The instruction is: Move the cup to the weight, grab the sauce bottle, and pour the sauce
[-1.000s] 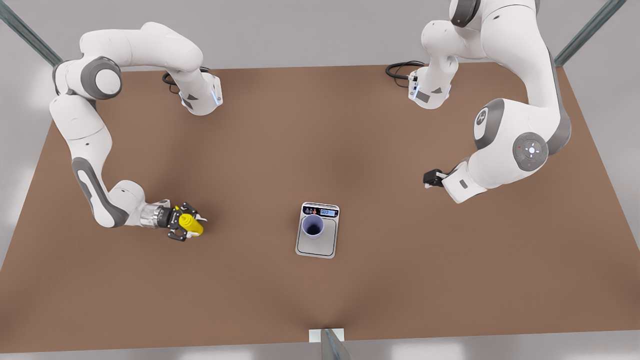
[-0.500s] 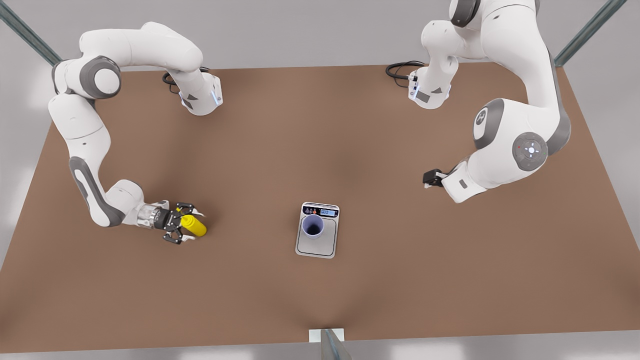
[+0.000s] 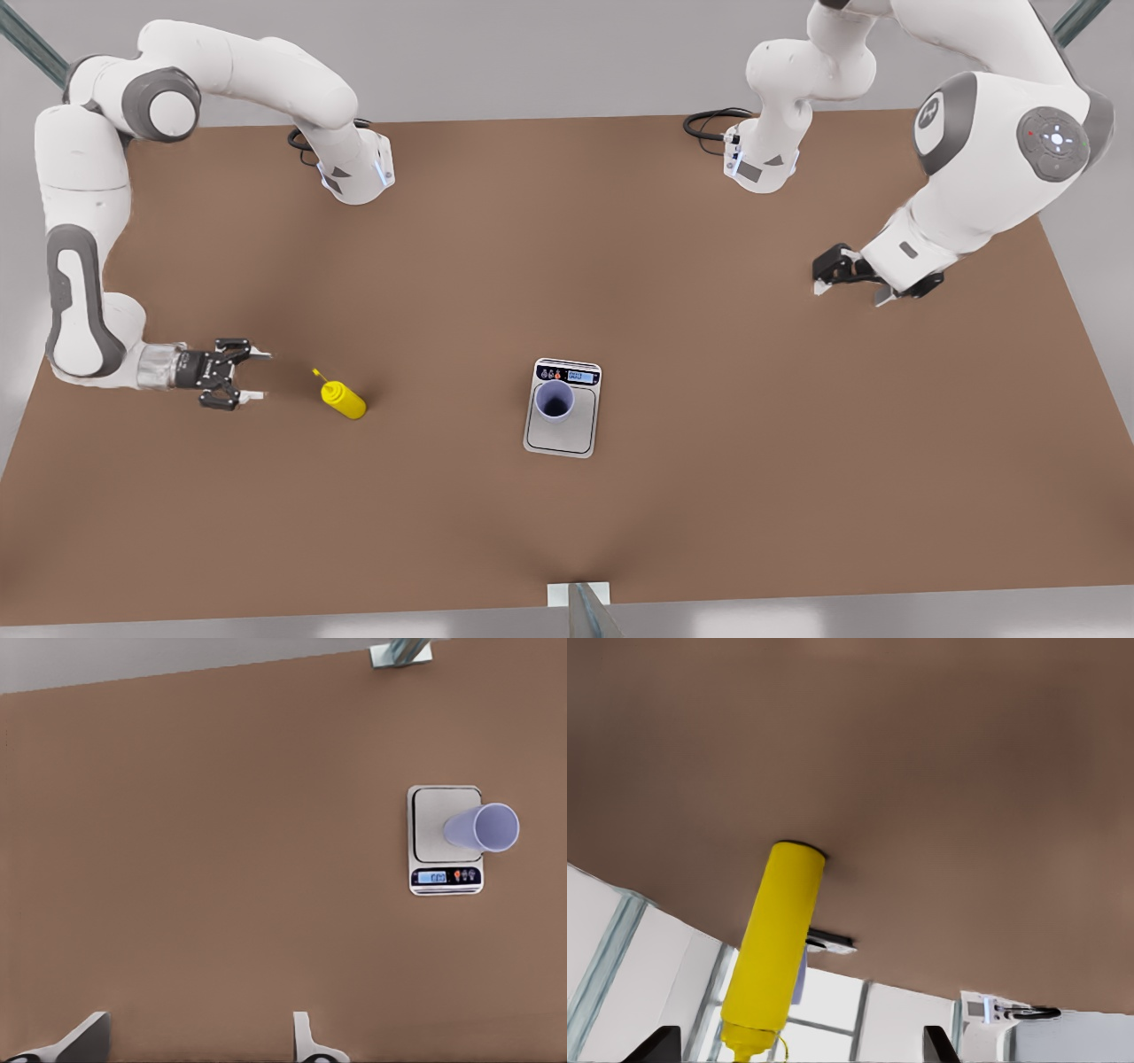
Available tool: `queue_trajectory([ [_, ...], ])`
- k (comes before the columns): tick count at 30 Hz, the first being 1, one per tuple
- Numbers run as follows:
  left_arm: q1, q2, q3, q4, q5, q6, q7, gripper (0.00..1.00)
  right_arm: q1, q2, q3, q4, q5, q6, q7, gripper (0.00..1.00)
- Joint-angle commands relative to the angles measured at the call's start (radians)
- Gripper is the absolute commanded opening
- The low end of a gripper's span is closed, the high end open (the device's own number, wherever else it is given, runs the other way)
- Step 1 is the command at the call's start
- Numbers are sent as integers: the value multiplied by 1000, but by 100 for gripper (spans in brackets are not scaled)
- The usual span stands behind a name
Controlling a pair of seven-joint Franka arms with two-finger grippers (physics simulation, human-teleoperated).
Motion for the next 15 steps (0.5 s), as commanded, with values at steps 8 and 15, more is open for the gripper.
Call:
queue_trajectory([
  [8, -10, -27, 4, -53, 61, -12, -2, 100, 823, -533, -407, 219, -690, -127, -336, 100],
  [15, -10, -13, 21, -51, 61, -17, -4, 100, 738, -585, -370, 89, -681, 9, -394, 100],
])
